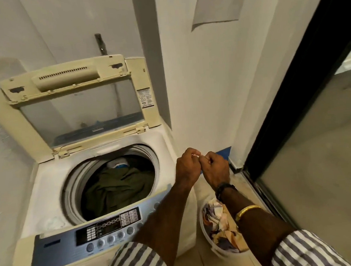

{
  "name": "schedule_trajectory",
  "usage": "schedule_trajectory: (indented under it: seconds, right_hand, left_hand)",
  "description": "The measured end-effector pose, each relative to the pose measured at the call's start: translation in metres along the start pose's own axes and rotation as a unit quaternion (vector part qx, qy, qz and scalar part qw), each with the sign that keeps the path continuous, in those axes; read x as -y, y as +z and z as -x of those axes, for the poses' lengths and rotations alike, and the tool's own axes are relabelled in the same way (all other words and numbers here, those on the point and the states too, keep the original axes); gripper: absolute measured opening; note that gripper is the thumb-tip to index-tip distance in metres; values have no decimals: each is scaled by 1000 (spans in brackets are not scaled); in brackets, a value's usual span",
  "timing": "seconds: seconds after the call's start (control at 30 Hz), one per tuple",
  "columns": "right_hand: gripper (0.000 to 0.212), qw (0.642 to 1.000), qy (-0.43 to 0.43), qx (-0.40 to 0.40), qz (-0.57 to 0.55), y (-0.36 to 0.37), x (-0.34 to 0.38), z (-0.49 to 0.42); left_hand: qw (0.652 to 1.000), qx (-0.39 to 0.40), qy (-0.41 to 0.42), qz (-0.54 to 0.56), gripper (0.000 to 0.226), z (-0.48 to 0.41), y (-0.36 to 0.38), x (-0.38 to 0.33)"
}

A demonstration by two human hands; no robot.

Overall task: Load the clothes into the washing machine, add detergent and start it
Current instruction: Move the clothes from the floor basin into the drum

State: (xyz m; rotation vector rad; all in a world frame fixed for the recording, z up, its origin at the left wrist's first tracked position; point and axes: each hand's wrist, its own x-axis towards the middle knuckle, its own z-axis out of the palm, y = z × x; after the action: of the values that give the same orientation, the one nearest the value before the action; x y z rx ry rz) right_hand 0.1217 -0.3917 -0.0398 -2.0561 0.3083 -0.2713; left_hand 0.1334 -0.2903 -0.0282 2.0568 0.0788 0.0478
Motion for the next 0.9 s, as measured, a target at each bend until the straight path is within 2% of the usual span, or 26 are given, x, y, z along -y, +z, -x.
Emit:
schedule_trajectory:
  seconds: [0.13,0.27,0.5,0.67,0.77,0.8,0.9]
  right_hand:
    - [38,1000,27,-13,7,-24,-43,3]
    - [29,997,70,2,18,-45,-88,9]
    - [10,991,125,45,33,-70,-161,20]
    - [13,983,172,63,31,-74,-210,39]
    - [41,972,209,95,43,-62,-248,48]
    - [43,970,221,100,37,-60,-257,51]
    - [32,962,252,98,16,-52,-276,53]
  left_hand:
    - [999,37,4,3,20,14,43,5]
    - [998,61,-17,-14,28,32,90,23]
    - [992,94,-75,-36,22,63,149,45]
    - [988,100,-114,-35,17,87,187,71]
    - [982,109,-146,-41,22,98,207,92]
    - [980,114,-157,-47,25,100,214,101]
    - [971,130,-188,-66,31,100,234,128]
